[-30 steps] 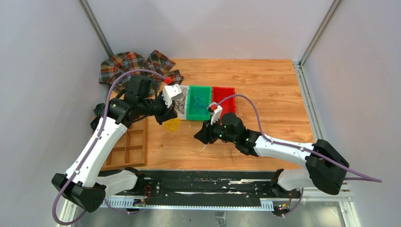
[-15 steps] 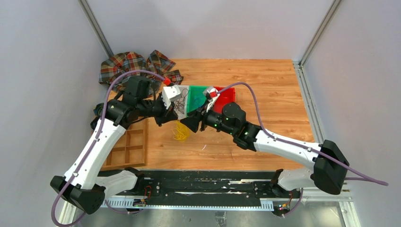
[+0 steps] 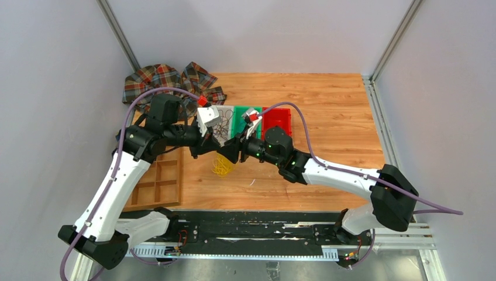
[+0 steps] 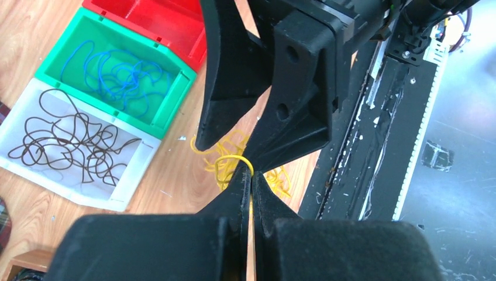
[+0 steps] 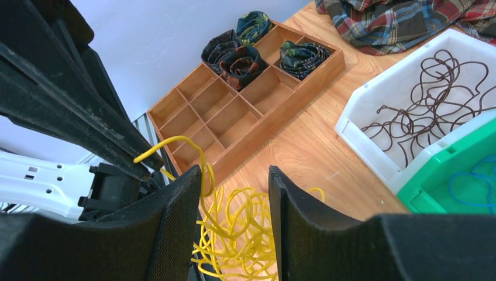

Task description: Untangle the cables

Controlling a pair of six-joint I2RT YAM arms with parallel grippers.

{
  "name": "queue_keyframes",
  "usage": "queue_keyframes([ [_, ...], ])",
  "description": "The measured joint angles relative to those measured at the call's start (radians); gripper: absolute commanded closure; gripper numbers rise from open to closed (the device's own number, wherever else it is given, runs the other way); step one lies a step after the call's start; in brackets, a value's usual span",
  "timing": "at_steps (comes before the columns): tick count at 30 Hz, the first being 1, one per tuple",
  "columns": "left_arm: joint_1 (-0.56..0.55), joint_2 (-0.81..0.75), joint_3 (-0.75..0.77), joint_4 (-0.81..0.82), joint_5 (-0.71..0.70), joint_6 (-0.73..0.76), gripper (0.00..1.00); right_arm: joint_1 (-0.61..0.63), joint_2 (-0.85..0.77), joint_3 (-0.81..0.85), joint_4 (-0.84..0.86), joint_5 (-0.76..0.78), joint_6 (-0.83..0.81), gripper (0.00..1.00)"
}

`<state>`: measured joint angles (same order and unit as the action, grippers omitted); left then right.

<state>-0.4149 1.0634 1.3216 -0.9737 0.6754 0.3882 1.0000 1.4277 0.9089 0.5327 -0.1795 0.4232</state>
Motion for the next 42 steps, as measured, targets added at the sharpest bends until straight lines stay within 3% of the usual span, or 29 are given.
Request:
queue_keyframes([
  [19,0.0,-0.01,0.077,-0.056,0.051,0.001,0.99,0.013,0.07,-0.017,0.098,0.061,0.055,0.58],
  [34,0.0,-0.01,0.219,-0.143,0.031,0.039,1.0,0.021,0.072,-0.213,0.112,0.22,0.025,0.62],
  [42,0.0,0.0,0.33,-0.182,-0.014,0.061,1.0,0.021,0.072,-0.323,0.122,0.305,0.015,0.57],
])
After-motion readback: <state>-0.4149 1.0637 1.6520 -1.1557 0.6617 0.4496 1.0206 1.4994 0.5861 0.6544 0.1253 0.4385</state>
